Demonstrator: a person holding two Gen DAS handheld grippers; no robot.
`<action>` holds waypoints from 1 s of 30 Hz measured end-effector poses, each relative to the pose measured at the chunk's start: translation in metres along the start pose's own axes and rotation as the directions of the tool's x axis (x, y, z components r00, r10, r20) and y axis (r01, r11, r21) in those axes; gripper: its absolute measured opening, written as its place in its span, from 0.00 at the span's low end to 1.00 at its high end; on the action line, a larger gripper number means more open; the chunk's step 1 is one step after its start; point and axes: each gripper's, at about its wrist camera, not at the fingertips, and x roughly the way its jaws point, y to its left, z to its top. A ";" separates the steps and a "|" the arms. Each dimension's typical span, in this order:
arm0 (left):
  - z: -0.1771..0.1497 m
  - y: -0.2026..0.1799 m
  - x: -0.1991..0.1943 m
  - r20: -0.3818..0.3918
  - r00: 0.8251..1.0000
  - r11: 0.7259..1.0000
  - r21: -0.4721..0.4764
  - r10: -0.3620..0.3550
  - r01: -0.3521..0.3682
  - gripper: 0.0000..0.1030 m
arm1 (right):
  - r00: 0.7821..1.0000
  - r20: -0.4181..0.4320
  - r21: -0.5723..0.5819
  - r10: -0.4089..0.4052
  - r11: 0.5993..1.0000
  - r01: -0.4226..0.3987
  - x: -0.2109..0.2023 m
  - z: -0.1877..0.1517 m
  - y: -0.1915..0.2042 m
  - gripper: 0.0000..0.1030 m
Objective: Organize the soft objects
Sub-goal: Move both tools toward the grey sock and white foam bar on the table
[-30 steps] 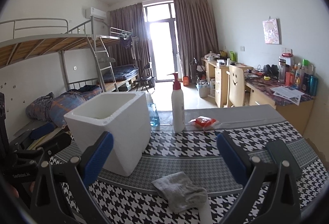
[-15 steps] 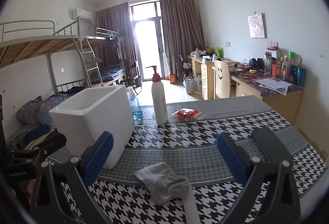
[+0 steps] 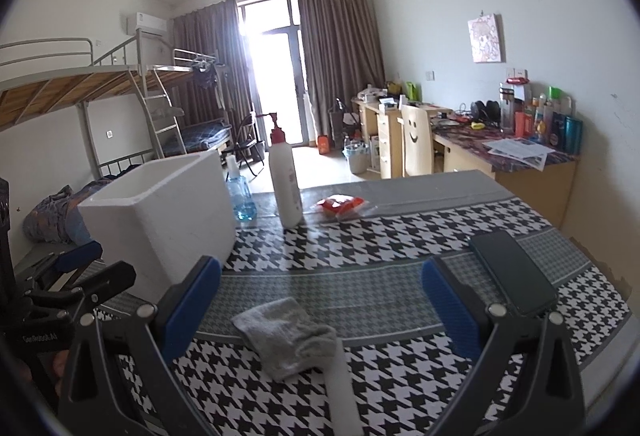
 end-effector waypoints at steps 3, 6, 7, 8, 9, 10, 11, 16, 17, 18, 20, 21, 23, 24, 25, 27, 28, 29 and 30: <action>-0.002 -0.005 0.006 -0.018 1.000 1.000 0.013 -0.010 0.010 0.99 | 1.000 -0.008 0.002 -0.012 1.000 0.012 0.000 -0.002 -0.004 0.99; -0.004 -0.011 0.011 -0.036 0.999 1.000 0.019 -0.024 0.024 0.99 | 1.000 -0.018 0.004 -0.015 1.000 0.015 -0.001 -0.006 -0.009 0.99; -0.004 -0.013 0.013 -0.043 0.999 0.999 0.020 -0.028 0.028 0.99 | 1.000 -0.017 0.004 -0.020 1.000 0.020 -0.001 -0.007 -0.011 0.99; -0.005 -0.015 0.015 -0.050 0.998 0.999 0.021 -0.030 0.031 0.99 | 1.000 -0.018 0.006 -0.022 1.000 0.022 -0.002 -0.008 -0.012 0.99; -0.006 -0.017 0.017 -0.059 0.998 0.999 0.024 -0.036 0.037 0.99 | 1.000 -0.022 0.008 -0.022 1.000 0.022 -0.002 -0.008 -0.013 0.99; -0.007 -0.018 0.019 -0.065 0.997 0.999 0.026 -0.038 0.040 0.99 | 0.999 -0.027 0.011 -0.022 1.000 0.022 -0.001 -0.009 -0.014 0.99; -0.008 -0.020 0.021 -0.073 0.996 0.999 0.030 -0.042 0.045 0.99 | 0.999 -0.034 0.013 -0.024 1.000 0.024 -0.001 -0.011 -0.016 0.99; -0.013 -0.029 0.032 -0.111 0.992 0.996 0.048 -0.067 0.072 0.99 | 0.998 -0.060 0.013 -0.031 0.999 0.032 0.000 -0.019 -0.022 0.99; -0.014 -0.030 0.034 -0.122 0.990 0.996 0.047 -0.074 0.080 0.99 | 0.997 -0.066 0.013 -0.030 0.999 0.031 0.001 -0.020 -0.023 0.99; -0.014 -0.030 0.037 -0.136 0.987 0.995 0.043 -0.082 0.088 0.99 | 0.997 -0.074 0.012 -0.029 0.999 0.030 0.001 -0.022 -0.024 0.99; -0.016 -0.031 0.041 -0.153 0.984 0.995 0.036 -0.088 0.095 0.99 | 0.996 -0.086 0.011 -0.027 1.000 0.028 0.003 -0.025 -0.025 0.99; -0.017 -0.032 0.043 -0.158 0.984 0.995 0.037 -0.085 0.092 0.99 | 0.996 -0.090 0.013 -0.028 0.999 0.029 0.003 -0.026 -0.027 0.99; -0.017 -0.033 0.045 -0.167 0.982 0.995 0.042 -0.085 0.094 0.99 | 0.994 -0.103 0.018 -0.025 0.999 0.027 0.004 -0.029 -0.029 0.99; -0.017 -0.034 0.046 -0.170 0.982 0.995 0.042 -0.086 0.094 0.99 | 0.994 -0.108 0.019 -0.024 0.999 0.026 0.005 -0.029 -0.029 0.99; -0.018 -0.035 0.047 -0.172 0.981 0.995 0.043 -0.087 0.095 0.99 | 0.993 -0.113 0.022 -0.022 0.999 0.025 0.004 -0.031 -0.031 0.99; -0.018 -0.037 0.049 -0.181 0.979 0.994 0.049 -0.090 0.100 0.99 | 0.993 -0.120 0.023 -0.020 0.999 0.023 0.005 -0.032 -0.034 0.99; -0.019 -0.039 0.051 -0.189 0.978 0.993 0.054 -0.092 0.104 0.99 | 0.992 -0.127 0.026 -0.019 0.999 0.022 0.005 -0.034 -0.036 0.99; -0.018 -0.040 0.053 -0.195 0.976 0.993 0.056 -0.095 0.107 0.99 | 0.991 -0.133 0.029 -0.018 0.999 0.022 0.005 -0.035 -0.037 0.99; -0.019 -0.041 0.054 -0.201 0.975 0.992 0.060 -0.098 0.112 0.99 | 0.990 -0.140 0.029 -0.015 0.999 0.019 0.006 -0.036 -0.038 0.99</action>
